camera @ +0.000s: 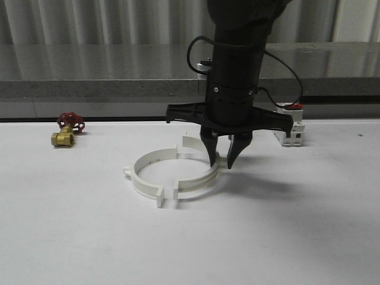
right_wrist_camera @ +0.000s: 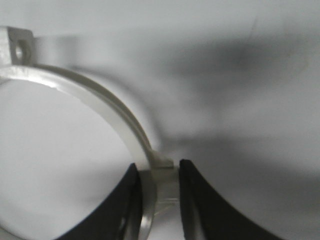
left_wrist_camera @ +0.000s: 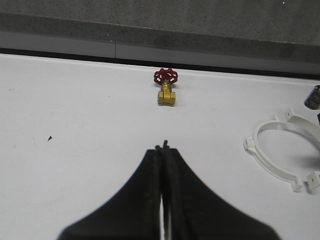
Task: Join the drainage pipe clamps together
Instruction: 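Carry the clamp half toward the placed half with the right gripper, then press the held half against the placed half, closing the ring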
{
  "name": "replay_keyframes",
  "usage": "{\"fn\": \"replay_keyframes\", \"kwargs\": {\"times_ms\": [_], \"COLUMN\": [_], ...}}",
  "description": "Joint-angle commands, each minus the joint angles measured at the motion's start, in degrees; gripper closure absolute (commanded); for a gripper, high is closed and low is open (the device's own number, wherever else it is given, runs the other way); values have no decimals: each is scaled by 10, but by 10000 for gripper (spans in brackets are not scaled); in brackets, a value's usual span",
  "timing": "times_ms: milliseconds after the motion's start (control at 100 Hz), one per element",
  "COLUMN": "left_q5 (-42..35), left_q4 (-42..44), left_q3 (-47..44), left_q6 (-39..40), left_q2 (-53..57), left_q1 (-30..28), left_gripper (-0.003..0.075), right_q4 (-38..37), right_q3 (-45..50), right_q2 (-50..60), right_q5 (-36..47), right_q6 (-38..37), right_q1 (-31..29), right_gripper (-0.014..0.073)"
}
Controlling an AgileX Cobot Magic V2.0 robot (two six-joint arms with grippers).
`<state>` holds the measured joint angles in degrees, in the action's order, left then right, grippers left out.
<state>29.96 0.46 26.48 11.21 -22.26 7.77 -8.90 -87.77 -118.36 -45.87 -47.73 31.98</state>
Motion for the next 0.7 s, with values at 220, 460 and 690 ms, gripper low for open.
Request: {"fn": "replay_keyframes", "kwargs": {"times_ms": [220, 460, 690], "left_q5": [-44, -44, -44], "left_q4": [-2, -2, -5], "left_q3": [16, 16, 16], "left_q6": [0, 0, 0], "left_q2": [-3, -3, -3], "left_q1": [-2, -2, -2], "left_gripper": [740, 740, 740], "right_q4": [-14, -14, -13], "right_q3": [-18, -18, -18], "right_q2": [28, 20, 9], "right_q5": [20, 22, 23], "right_q6": [-11, -14, -20], "right_q1": [0, 6, 10], "right_gripper": [493, 493, 493]}}
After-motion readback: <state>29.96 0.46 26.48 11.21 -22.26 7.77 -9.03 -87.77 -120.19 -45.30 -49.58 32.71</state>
